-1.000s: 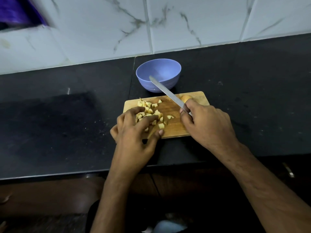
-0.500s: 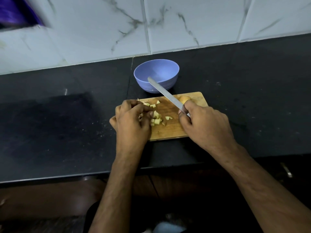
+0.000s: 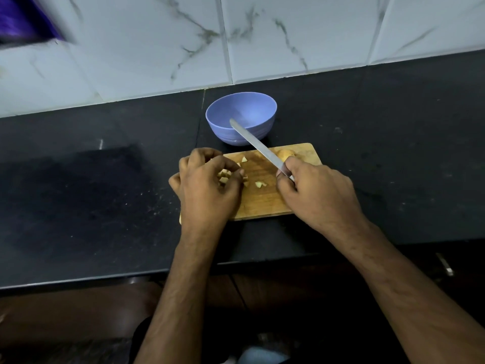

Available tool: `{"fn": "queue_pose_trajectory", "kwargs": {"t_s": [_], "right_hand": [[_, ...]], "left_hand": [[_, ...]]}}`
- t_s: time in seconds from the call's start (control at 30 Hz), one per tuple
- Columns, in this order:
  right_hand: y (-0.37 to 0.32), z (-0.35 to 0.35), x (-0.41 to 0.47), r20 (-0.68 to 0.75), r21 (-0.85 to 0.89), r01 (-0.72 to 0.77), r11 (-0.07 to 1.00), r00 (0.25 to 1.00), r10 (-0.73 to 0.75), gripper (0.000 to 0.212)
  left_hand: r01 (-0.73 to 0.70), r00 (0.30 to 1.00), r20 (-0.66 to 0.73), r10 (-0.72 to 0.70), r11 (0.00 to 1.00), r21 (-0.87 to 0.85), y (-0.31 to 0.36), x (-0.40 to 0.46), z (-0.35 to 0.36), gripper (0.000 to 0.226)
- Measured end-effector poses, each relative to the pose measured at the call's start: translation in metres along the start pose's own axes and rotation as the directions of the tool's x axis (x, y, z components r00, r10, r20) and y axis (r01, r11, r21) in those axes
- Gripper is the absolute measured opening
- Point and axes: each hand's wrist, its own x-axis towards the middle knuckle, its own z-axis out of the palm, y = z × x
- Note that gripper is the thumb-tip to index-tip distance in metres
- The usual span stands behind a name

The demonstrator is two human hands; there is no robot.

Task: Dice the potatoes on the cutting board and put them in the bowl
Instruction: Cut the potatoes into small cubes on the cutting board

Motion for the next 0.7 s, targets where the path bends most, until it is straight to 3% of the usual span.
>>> {"fn": "queue_pose_trajectory", "kwargs": {"t_s": [0.07,0.2,0.43,0.7], "right_hand": [[0.001,0.001,0.001,0.002,-0.001,-0.003,1.0,1.0,0.003,0.019],[0.001,0.001,0.002,0.001,-0.003,-0.004,1.0,1.0,0.004,0.018],[0.0,0.002,0.002,-0.015,0.015,-0.009,1.0,1.0,0.009,0.018],[0.002,0.002,0.006,0.003,0.026,-0.019,0.999,1.0,0.019,0.019]], "left_hand": [[0.002,0.999,0.05,0.001,0.998,-0.056,0.001,-0.001,0.001,0.023],[-0.052,0.988,0.151,0.036,0.993,0.104,0.011,0.001,0.006,0.054],[0.071,0.99,0.118,-0.082,0.993,0.094,0.014,0.009,0.015,0.019],[0.013,0.999,0.041,-0.011,0.999,-0.045,0.014,-0.001,-0.005,0.015]]}}
